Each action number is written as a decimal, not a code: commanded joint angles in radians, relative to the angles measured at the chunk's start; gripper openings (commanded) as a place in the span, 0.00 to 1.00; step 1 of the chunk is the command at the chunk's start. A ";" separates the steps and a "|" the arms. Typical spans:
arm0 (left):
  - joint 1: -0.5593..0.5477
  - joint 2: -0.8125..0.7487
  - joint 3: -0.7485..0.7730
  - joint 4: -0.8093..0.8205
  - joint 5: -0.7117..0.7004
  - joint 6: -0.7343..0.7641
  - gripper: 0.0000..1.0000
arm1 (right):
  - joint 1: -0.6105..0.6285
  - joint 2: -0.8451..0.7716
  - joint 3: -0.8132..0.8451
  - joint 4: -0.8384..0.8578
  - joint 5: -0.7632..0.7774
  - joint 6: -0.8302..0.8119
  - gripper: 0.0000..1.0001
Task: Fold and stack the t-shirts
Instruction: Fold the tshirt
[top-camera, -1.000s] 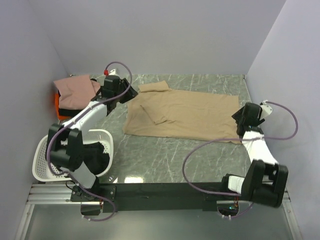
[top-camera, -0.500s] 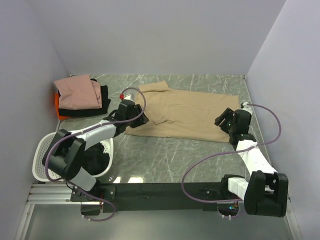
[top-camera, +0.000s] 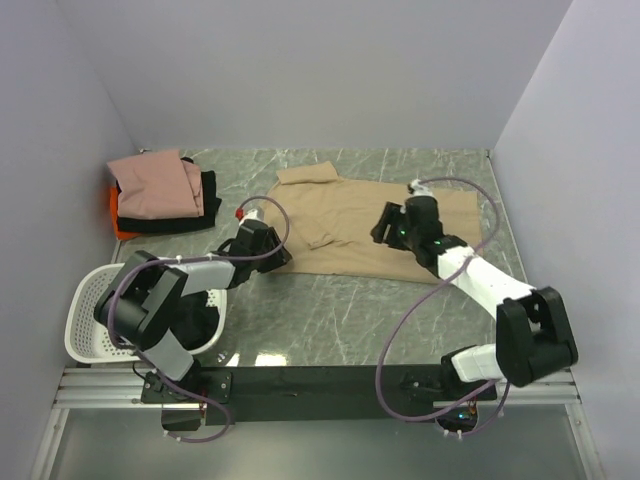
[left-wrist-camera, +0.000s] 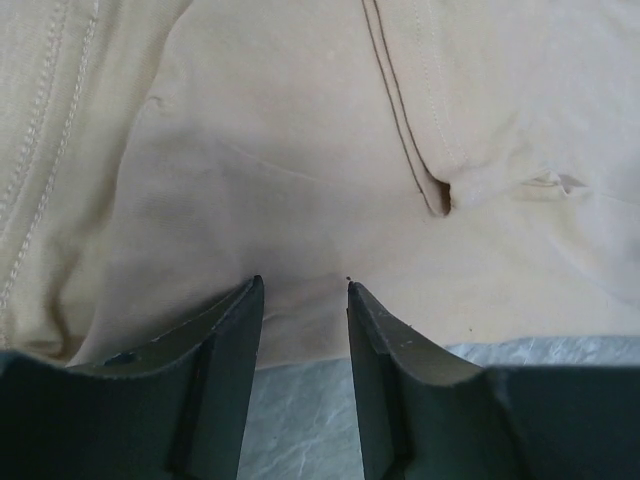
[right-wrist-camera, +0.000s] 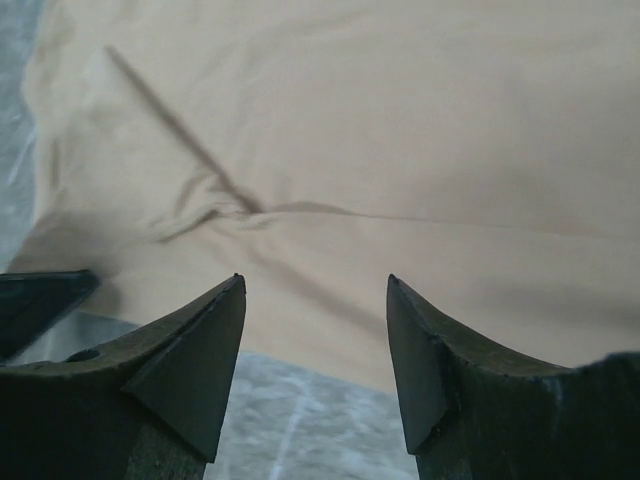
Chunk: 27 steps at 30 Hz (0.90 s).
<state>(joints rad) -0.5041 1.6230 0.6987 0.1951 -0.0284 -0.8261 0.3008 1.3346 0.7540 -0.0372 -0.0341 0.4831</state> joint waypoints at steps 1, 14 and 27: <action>-0.014 -0.018 -0.093 -0.011 -0.013 -0.018 0.46 | 0.102 0.086 0.131 -0.004 0.033 -0.020 0.65; -0.040 -0.208 -0.295 -0.025 -0.030 -0.076 0.46 | 0.415 0.466 0.497 -0.122 0.033 -0.074 0.50; -0.040 -0.299 -0.294 -0.082 -0.041 -0.062 0.47 | 0.506 0.607 0.604 -0.233 0.198 -0.100 0.48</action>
<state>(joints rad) -0.5411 1.3411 0.4263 0.2066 -0.0448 -0.9039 0.8040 1.9350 1.3106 -0.2398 0.0978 0.4057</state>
